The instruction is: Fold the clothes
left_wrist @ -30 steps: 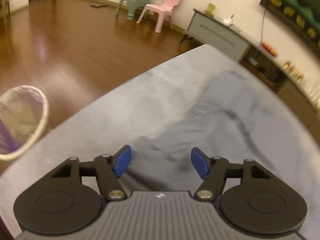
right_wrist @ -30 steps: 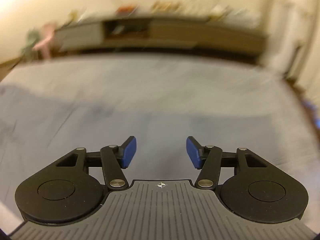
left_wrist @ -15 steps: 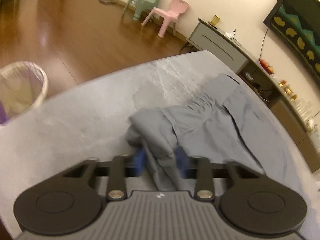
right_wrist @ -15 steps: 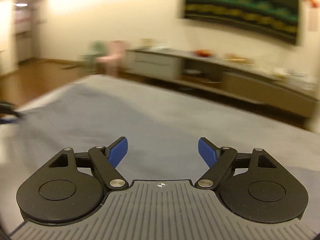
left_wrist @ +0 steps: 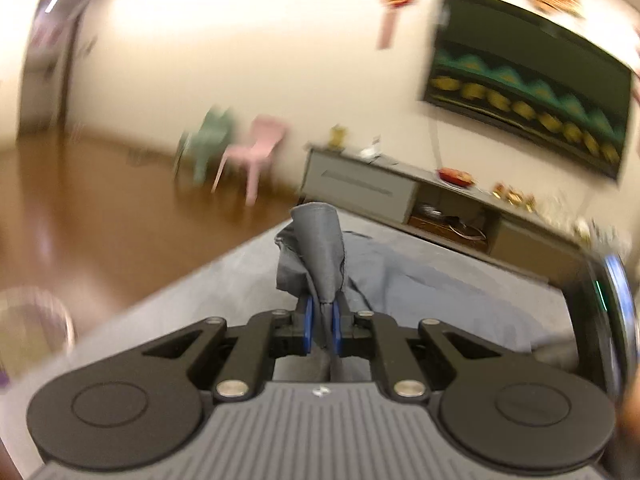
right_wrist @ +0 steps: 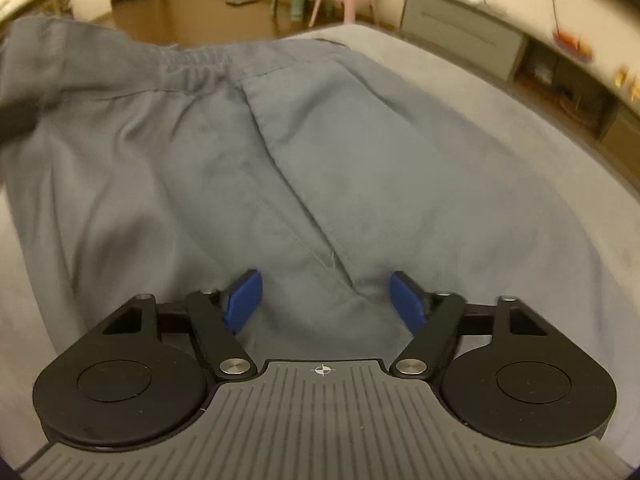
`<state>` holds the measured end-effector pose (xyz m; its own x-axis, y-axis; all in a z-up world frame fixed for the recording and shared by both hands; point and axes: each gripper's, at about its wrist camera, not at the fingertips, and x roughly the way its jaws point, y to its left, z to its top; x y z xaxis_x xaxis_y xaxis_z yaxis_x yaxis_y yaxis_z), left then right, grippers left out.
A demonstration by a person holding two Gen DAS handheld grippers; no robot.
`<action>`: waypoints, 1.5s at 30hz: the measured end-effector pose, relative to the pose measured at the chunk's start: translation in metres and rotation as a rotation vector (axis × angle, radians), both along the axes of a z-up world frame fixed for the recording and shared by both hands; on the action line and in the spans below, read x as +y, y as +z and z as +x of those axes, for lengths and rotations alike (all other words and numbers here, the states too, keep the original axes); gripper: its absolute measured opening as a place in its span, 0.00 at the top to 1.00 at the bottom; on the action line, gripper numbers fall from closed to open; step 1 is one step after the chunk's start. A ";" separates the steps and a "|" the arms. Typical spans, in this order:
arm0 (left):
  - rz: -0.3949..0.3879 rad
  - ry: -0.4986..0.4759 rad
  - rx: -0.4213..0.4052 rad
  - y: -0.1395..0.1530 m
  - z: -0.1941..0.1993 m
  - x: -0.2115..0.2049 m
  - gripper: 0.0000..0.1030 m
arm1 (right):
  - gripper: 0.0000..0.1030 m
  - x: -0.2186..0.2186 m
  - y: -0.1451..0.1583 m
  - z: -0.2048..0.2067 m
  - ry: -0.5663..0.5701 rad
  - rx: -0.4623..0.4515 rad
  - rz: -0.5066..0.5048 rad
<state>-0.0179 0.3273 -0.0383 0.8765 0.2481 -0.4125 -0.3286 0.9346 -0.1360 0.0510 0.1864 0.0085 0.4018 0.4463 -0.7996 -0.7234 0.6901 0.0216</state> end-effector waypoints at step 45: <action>0.571 -0.888 -0.041 -0.046 0.003 -0.227 0.90 | 0.10 0.006 -0.048 0.110 0.092 -0.263 0.055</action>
<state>-0.0153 0.1002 -0.0842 0.8493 -0.3411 -0.4028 0.4995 0.7660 0.4047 0.1605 0.1925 -0.0397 0.5486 0.5298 -0.6468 -0.7683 0.6246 -0.1400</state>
